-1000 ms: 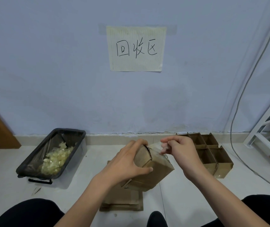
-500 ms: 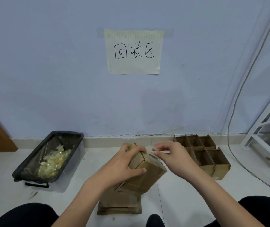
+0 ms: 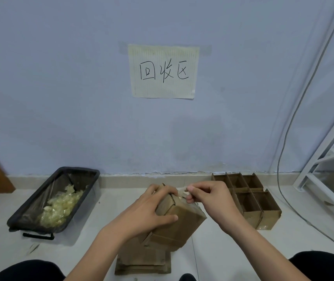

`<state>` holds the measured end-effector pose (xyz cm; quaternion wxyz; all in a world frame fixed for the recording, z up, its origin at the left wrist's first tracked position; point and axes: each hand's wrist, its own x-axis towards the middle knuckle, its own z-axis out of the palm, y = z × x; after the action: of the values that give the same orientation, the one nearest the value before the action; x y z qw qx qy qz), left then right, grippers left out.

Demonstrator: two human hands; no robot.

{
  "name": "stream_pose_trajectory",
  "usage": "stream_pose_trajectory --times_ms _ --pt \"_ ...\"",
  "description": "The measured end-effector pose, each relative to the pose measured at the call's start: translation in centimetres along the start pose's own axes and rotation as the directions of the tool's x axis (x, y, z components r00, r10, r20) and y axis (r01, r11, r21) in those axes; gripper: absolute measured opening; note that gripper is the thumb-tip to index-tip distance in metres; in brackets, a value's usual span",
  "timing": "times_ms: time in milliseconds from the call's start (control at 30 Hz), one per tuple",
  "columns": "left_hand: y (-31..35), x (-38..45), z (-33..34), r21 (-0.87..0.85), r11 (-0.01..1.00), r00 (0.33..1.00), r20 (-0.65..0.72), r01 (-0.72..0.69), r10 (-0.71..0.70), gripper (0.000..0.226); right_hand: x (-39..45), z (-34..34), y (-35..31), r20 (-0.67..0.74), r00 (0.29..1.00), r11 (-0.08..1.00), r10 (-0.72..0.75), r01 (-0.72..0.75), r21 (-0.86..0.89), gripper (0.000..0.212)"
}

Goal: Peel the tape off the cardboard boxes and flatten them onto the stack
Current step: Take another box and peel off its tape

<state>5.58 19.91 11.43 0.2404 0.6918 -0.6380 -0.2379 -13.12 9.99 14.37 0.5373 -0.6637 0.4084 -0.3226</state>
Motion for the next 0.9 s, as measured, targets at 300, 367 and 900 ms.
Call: stream_pose_trajectory --times_ms 300,367,900 --pt "-0.1 0.0 -0.1 -0.014 1.000 1.000 -0.027 -0.016 0.015 0.051 0.0 0.5 0.4 -0.024 1.000 0.991 0.006 -0.002 0.137 0.021" --pt "-0.1 0.0 -0.1 -0.021 1.000 1.000 -0.029 -0.013 0.012 0.051 -0.1 0.5 0.4 -0.041 0.999 0.993 -0.005 0.010 0.116 0.024" --pt "-0.3 -0.2 -0.4 0.078 0.997 1.000 0.010 0.001 -0.002 0.052 -0.1 0.0 -0.2 0.258 0.965 0.993 0.036 -0.063 0.098 0.018"
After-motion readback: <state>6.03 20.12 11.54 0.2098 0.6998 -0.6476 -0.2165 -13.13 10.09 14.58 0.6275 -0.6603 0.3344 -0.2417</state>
